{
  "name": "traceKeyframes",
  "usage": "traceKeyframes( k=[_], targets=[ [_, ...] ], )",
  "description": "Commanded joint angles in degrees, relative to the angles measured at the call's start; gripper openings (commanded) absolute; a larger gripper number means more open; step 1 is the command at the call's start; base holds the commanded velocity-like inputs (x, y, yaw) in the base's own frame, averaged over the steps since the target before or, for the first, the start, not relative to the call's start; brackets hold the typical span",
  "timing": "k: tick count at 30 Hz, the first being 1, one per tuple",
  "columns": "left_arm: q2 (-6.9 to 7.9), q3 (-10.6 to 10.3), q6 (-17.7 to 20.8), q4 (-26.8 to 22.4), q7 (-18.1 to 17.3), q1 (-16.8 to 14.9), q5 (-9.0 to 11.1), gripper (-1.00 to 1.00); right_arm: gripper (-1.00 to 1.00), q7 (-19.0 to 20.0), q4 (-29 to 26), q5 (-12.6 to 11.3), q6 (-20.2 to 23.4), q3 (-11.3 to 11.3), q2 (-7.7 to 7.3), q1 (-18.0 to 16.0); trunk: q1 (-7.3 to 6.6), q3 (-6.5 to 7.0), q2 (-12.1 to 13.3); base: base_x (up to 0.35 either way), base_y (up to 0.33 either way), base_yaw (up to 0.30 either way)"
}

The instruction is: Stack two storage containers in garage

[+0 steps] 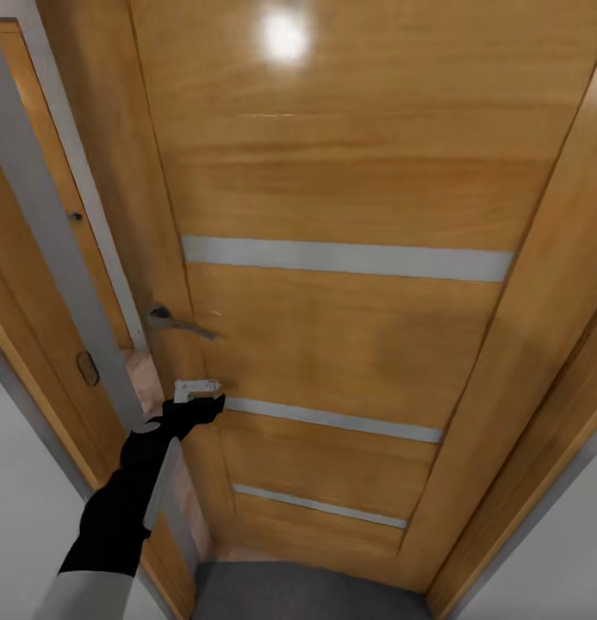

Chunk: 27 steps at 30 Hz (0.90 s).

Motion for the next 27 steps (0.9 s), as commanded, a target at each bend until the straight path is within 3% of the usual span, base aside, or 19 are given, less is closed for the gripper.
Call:
traceKeyframes(
  k=[1, 3, 4, 5, 7, 12, 13, 15, 16, 20, 27],
  targets=[
    [-0.03, 0.1, 0.3, 1.0, 0.0, -1.0, 0.0, 1.0, 1.0, 0.0, 0.0, 0.3, -0.2, 0.0, -0.02, 0.0, 0.0, -0.06, 0.0, 0.0, 0.0, 0.0],
    [0.05, 0.4, 0.3, 5.5, 0.1, -3.6, 0.0, 1.0, 1.0, 0.0, 0.0, 0.3, -0.2, 0.0, -0.02, 0.0, 0.0, -0.06, 0.0, 0.0, 0.0, 0.0],
    [0.27, 3.9, -0.5, 17.1, 0.1, -10.5, 0.0, 1.0, 1.0, 0.0, 0.0, 0.3, -0.2, 0.0, -0.02, 0.0, 0.0, -0.06, 0.0, 0.0, 0.0, 0.0],
    [0.33, 4.9, -0.6, 20.2, 0.1, -12.5, 0.0, 1.0, 1.0, 0.0, -0.1, 0.3, -0.2, -0.1, -0.02, 0.0, 0.0, -0.06, 0.0, 0.0, 0.0, 0.0],
    [0.62, 5.7, -1.0, 25.3, 0.1, -16.0, 0.0, 1.0, 1.0, 0.0, -0.1, 0.3, -0.2, -0.1, 0.04, 0.0, 0.0, -0.06, 0.0, 0.0, 0.0, 0.0],
    [0.65, 6.0, -2.7, 32.1, 0.1, -20.5, 0.0, 1.0, 1.0, 0.0, -0.1, 0.3, -0.2, -0.1, 0.07, 0.0, 0.0, -0.06, 0.0, 0.0, 0.0, 0.0],
    [0.55, 6.0, -4.0, 35.4, 0.1, -22.1, 0.1, 1.0, 1.0, 0.0, -0.1, 0.3, -0.2, -0.1, 0.07, 0.0, 0.0, -0.06, 0.0, 0.0, 0.0, 0.0],
    [0.35, 6.0, -11.6, 48.8, 0.4, -28.4, 0.1, 1.0, 1.0, 0.0, -0.1, 0.3, -0.2, -0.1, 0.07, 0.0, 0.0, -0.06, 0.0, 0.0, 0.0, 0.0],
    [0.38, 6.0, -12.3, 50.8, 0.9, -29.3, 0.1, 1.0, 1.0, 0.0, -0.1, 0.3, -0.2, -0.1, 0.07, 0.0, 0.0, -0.06, 0.0, 0.0, 0.0, 0.0],
    [0.45, 6.1, -15.8, 52.1, 3.6, -30.1, 0.2, 1.0, 1.0, 0.0, -0.1, 0.3, -0.2, -0.1, 0.07, 0.0, 0.0, -0.06, 0.0, 0.0, 0.0, 0.0],
    [0.47, 6.0, -17.0, 46.5, 3.7, -29.6, 0.3, 1.0, 1.0, 0.0, -0.1, 0.3, -0.2, 0.0, 0.07, 0.0, 0.0, -0.06, 0.0, 0.0, 0.0, 0.0]
  ],
)
